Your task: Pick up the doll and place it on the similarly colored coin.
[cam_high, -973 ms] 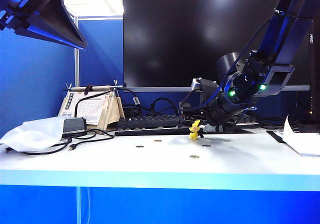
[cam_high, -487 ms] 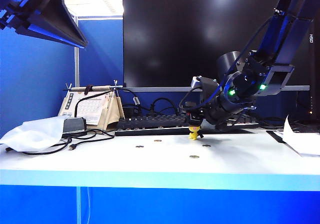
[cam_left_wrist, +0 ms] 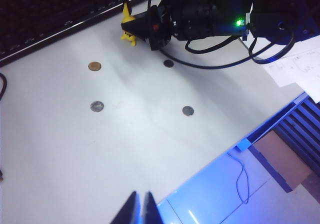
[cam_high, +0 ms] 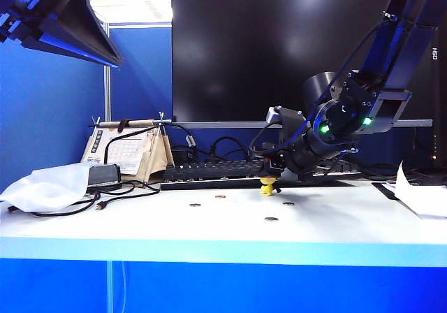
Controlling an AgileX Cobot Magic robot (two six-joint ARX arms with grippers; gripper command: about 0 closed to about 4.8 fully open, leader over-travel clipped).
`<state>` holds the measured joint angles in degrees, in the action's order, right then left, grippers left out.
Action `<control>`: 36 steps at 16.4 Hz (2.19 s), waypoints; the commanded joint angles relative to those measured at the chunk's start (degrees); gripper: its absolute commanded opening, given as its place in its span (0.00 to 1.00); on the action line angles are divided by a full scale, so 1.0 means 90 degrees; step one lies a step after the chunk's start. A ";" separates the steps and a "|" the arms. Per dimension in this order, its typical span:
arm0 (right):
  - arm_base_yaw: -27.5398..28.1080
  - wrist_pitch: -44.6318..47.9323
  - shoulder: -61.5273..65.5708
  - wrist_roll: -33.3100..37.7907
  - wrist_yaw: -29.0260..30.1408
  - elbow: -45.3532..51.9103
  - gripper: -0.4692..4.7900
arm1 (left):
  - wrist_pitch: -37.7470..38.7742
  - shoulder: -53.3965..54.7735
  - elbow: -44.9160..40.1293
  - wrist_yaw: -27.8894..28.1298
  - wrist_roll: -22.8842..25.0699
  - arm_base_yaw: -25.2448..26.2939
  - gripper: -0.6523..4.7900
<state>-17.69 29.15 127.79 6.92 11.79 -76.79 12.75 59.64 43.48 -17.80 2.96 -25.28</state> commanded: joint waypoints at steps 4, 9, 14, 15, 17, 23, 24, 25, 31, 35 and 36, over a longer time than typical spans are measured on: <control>-0.0039 0.0248 -0.0068 0.0413 0.0597 -0.0066 0.26 | -0.0146 -0.0015 0.0002 -0.0046 -0.0017 0.0000 0.17; -0.0160 0.0476 -0.0109 0.0588 0.1270 -0.0112 0.26 | -0.0330 -0.0012 0.0002 -0.0024 0.0005 0.0000 0.17; -0.0695 0.0444 -0.0114 0.0274 0.1387 -0.0432 0.27 | -0.0478 0.0000 0.0002 -0.0024 0.0005 0.0000 0.17; -0.0753 0.0376 -0.0112 0.0226 0.1297 -0.0503 0.27 | -0.0469 0.0000 0.0002 -0.0024 0.0002 0.0000 0.17; -0.0760 0.0282 -0.0100 0.0226 0.1088 -0.0537 0.27 | -0.0469 0.0000 0.0002 -0.0024 0.0002 0.0000 0.17; -0.0746 -0.0265 -0.0061 -0.0600 0.0884 -0.0537 0.27 | -0.0423 0.0000 0.0002 -0.0024 0.0005 0.0000 0.17; -0.0746 -0.0272 -0.0058 -0.0614 0.0811 -0.0537 0.27 | -0.0418 0.0000 0.0002 -0.0027 0.0002 0.0000 0.17; -0.0746 -0.0260 -0.0053 -0.0636 0.0748 -0.0537 0.27 | -0.0408 0.0000 0.0002 -0.0027 0.0005 0.0000 0.17; -0.0748 -0.0374 0.0180 -0.0634 0.0636 -0.0610 0.27 | -0.0364 0.0000 0.0000 -0.0044 0.0005 0.0000 0.17; -0.0748 -0.0367 0.0257 -0.0636 0.0583 -0.0617 0.27 | -0.0355 0.0000 -0.0002 -0.0049 0.0002 0.0000 0.17; -0.0748 -0.0384 0.0262 -0.0636 0.0534 -0.0617 0.27 | -0.0352 0.0000 -0.0005 -0.0049 0.0002 0.0000 0.17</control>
<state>-24.29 25.36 130.15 1.43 17.23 -82.17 10.04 59.70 43.48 -17.80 2.98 -25.28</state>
